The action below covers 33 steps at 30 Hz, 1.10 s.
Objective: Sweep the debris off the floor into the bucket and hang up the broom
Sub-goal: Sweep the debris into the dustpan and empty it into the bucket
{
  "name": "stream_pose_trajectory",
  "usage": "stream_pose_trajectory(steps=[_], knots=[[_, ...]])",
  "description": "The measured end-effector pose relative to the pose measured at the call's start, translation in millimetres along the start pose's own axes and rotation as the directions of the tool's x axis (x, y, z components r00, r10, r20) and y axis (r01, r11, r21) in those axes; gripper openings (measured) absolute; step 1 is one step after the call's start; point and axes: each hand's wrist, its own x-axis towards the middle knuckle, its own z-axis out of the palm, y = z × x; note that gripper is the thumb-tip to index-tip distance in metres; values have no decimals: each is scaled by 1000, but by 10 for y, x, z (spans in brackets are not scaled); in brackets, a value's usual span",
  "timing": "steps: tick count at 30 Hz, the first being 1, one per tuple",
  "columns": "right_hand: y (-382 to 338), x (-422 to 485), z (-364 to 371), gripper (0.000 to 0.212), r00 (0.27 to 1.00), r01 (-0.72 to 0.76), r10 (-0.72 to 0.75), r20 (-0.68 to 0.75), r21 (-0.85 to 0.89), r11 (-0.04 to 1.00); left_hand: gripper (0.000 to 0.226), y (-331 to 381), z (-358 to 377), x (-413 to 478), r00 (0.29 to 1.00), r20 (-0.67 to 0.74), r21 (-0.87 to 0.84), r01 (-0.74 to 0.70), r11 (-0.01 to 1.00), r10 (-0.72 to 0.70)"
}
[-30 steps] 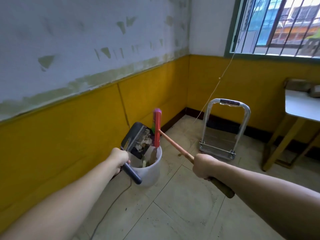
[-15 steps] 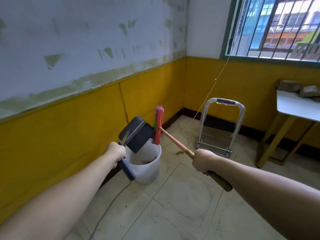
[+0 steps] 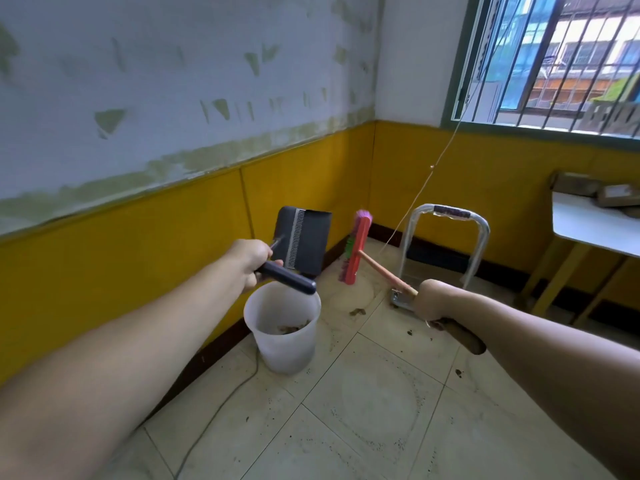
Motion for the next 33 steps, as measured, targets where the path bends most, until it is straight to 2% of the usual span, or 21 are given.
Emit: stream_pose_trajectory(steps=[3,8,11,15,18,20,23,25,27,30,33], knots=[[116,184,-126,13,1000,-13,13,-9,-17,1000,13,179,222,36,994,94,-62,61,996,-55],[435,610,-280,2,1000,-24,23,-20,-54,998,8,257,580,321,969,149,-127,217,968,-198],[652,936,-317,9,998,-60,59,-4,-46,997,9,89,837,551,927,169,-147,360,921,-335],[866,1357,-313,30,996,-89,90,2,-87,992,9,-232,1217,718,871,168,-95,481,872,-462],[963,1635,-259,33,995,-94,98,34,-115,989,11,-440,1394,816,814,163,-72,574,816,-558],[979,1808,-225,27,989,-125,128,71,-45,991,19,-574,1463,893,776,153,-64,625,778,-611],[996,2041,-62,16,969,-215,187,161,178,960,14,-731,1538,1036,773,129,-14,627,779,-621],[1041,2150,167,24,929,-321,232,289,315,893,6,-792,1581,1163,770,149,-43,632,773,-621],[1070,2209,431,23,888,-386,267,373,293,875,6,-862,1615,1332,774,161,-44,626,779,-613],[1018,2376,653,13,906,-354,265,329,248,902,17,-1032,1644,1543,766,166,-22,632,775,-621],[959,2551,720,13,891,-381,247,382,330,864,32,-1148,1653,1647,772,190,61,607,792,-607]])
